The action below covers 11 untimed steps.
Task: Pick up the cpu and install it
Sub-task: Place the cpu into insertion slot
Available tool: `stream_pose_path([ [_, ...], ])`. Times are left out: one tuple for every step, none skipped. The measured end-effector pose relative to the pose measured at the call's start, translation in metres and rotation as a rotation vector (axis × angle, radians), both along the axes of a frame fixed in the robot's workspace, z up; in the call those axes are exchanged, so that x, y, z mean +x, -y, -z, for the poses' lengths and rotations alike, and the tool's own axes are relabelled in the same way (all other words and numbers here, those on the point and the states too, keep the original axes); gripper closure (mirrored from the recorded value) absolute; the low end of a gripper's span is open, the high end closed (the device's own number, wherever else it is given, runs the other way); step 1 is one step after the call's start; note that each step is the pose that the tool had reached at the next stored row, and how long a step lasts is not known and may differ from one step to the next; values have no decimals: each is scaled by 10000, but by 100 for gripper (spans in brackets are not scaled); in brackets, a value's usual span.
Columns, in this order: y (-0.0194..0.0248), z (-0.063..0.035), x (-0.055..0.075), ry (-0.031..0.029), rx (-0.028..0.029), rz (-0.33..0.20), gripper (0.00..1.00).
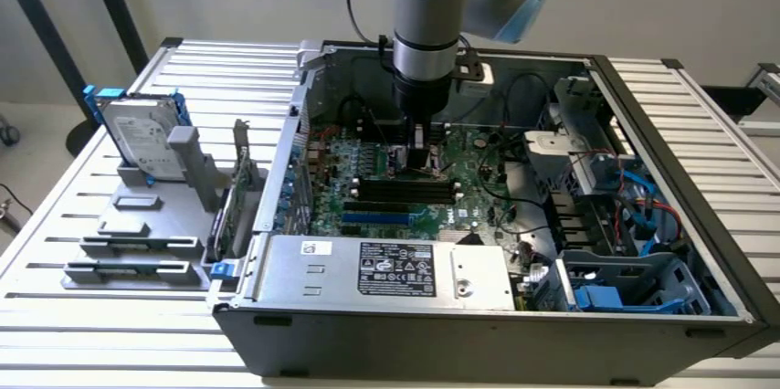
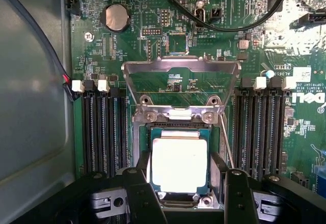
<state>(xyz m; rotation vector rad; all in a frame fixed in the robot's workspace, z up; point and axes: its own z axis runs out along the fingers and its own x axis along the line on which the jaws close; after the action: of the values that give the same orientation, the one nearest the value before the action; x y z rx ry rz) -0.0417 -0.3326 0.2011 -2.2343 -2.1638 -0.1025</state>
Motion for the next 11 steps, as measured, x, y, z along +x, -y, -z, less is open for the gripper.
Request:
stream_pose_path([
  [-2,2,0,1,0,0,45],
  [-4,4,0,0,-1,1,45],
  [-6,6,0,0,-1,1,45],
  [-7,8,0,-2,-2,2,45],
  [-7,10,0,-3,-2,2,45],
  [-9,12,0,-4,-2,2,45],
  [-9,14,0,-6,-3,2,45],
  [-10,16,0,-6,-4,3,45],
  [-11,17,0,-7,-5,3,45],
  [-10,17,0,-8,-6,3,45],
  [-10,18,-1,-10,-7,3,45],
])
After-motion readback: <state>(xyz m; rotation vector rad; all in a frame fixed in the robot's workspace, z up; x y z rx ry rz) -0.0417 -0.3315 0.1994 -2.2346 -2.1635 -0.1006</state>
